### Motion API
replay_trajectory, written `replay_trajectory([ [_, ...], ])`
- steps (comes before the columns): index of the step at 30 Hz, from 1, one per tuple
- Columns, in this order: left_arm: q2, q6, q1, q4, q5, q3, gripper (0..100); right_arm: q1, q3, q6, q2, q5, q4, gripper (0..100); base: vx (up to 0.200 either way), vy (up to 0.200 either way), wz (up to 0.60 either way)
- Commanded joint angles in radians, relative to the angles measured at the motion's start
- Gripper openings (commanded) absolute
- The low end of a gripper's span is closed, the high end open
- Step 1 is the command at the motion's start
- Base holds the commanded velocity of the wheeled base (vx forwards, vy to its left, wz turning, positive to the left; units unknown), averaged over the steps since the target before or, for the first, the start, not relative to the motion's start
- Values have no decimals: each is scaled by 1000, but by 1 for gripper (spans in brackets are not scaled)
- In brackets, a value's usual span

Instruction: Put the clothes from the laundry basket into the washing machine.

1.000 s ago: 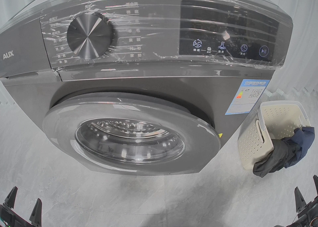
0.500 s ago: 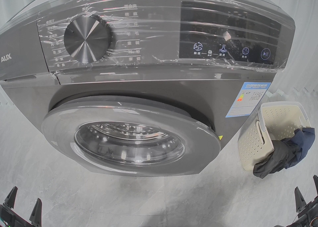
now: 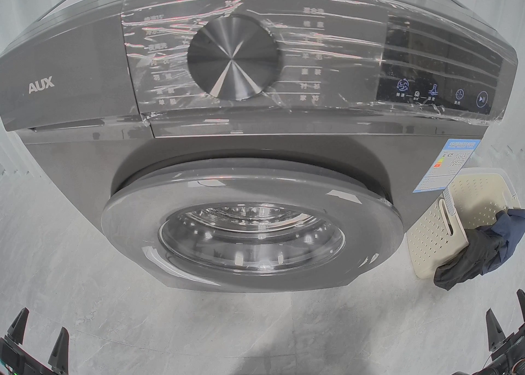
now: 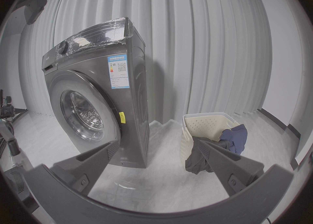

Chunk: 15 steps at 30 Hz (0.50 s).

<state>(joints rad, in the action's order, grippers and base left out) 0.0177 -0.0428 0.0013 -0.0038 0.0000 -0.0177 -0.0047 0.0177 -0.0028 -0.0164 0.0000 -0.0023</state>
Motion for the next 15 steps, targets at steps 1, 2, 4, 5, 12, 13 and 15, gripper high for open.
replay_trajectory([
  [1, -13, 0, 0, -1, 0, 16, 100, 0, -18, 0, 16, 0, -1, 100, 0, 0, 0],
  [2, -13, 0, 0, -1, 0, 16, 100, 0, -18, 0, 16, 0, -1, 100, 0, 0, 0],
  [4, -13, 0, 0, -1, 0, 16, 100, 0, -18, 0, 16, -2, -1, 100, 0, 0, 0],
  [5, -13, 0, 0, -1, 0, 16, 100, 0, -18, 0, 16, -2, -1, 100, 0, 0, 0],
  [12, -13, 0, 0, -1, 0, 16, 100, -1, -18, 0, 16, -2, -1, 100, 0, 0, 0],
  [13, -13, 0, 0, -1, 0, 16, 100, -1, -18, 0, 16, -2, -1, 100, 0, 0, 0],
  [15, -13, 0, 0, -1, 0, 16, 100, 0, -18, 0, 16, 0, -1, 100, 0, 0, 0],
])
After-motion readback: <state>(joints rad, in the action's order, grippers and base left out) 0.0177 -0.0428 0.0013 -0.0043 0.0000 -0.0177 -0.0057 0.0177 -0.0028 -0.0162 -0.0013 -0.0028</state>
